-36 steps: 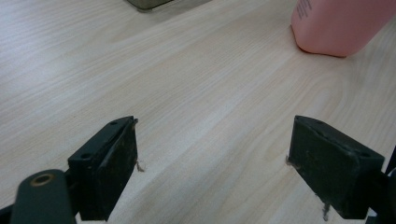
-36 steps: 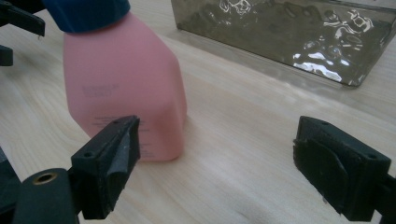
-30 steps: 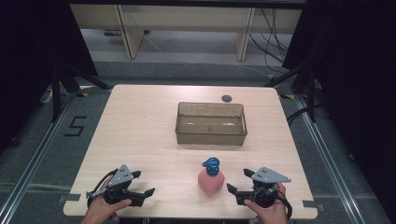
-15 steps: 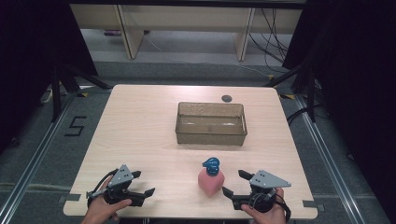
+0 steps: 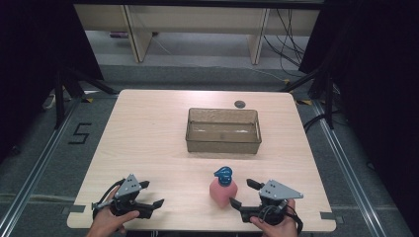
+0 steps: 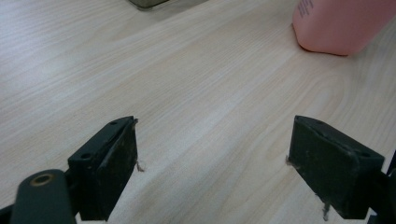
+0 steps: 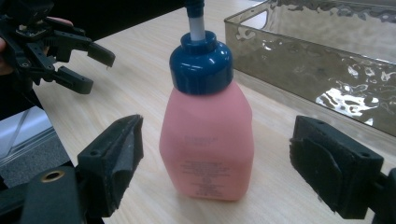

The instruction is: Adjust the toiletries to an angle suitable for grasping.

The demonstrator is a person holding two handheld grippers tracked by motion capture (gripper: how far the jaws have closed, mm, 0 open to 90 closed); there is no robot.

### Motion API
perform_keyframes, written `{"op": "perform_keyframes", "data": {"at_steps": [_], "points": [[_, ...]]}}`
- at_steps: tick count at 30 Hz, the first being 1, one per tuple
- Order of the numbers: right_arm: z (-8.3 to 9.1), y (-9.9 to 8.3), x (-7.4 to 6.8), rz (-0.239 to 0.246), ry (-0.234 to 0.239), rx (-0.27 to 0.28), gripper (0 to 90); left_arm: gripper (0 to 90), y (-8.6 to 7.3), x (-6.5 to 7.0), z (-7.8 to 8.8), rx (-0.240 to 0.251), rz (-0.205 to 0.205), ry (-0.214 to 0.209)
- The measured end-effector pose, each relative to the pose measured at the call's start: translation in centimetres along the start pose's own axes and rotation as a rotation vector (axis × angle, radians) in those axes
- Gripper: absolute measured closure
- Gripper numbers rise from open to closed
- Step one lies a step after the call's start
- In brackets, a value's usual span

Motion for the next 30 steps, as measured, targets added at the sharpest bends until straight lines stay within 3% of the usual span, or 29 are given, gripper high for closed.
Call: {"op": "perform_keyframes", "data": {"at_steps": [3,4,6,9,15,18,19,22,25,28,29,30], "points": [[-0.2,0.1,-0.3,-0.034,0.011,-0.001,18.5,15.0,0.0,-0.1,0.0,-0.004,-0.006,0.003],[-0.3,0.2,-0.1,-0.005,0.010,0.004,18.5,14.9,0.0,0.0,0.0,0.001,0.002,0.000],[-0.4,0.2,-0.3,-0.030,0.017,0.004,18.6,14.9,0.0,0.0,0.0,0.001,0.003,0.000],[-0.5,0.4,-0.1,0.006,0.008,0.002,18.9,14.9,0.0,0.0,0.0,0.000,0.001,0.000],[-0.8,0.7,-0.1,0.012,0.008,0.013,18.9,14.9,0.0,-0.2,0.0,-0.012,-0.009,0.015],[-1.0,0.7,-0.4,-0.029,0.028,0.017,19.1,14.9,0.0,-0.2,0.0,-0.007,-0.001,0.006],[-1.1,0.8,-0.1,-0.004,0.024,0.013,19.2,15.0,0.0,-0.3,-0.1,-0.005,-0.001,0.007],[-1.2,0.9,0.0,0.010,0.016,0.006,19.4,15.0,0.0,-0.3,-0.1,-0.005,-0.010,0.012],[-1.2,1.0,-0.1,-0.004,0.018,0.006,19.4,15.0,0.1,-0.2,-0.1,-0.001,0.000,0.006],[-1.4,1.3,0.2,0.042,0.004,0.022,19.5,15.0,0.1,-0.2,-0.2,-0.003,0.007,0.005],[-1.5,1.4,0.2,0.037,0.007,0.026,19.6,15.0,0.0,-0.5,-0.1,-0.020,-0.016,0.014],[-1.6,1.4,0.1,0.039,0.013,0.030,19.7,14.9,0.1,-0.3,-0.2,-0.009,0.003,0.006]]}}
Point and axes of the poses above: each handheld gripper's, and its own axes: z roughly backward along the jaws, y roughly out of its top, x roughly to its right, the point moved 6 cm from there along -z, roughly forward along the jaws, and after that the axes turned 11 degrees about y, right-handed, at the moved point
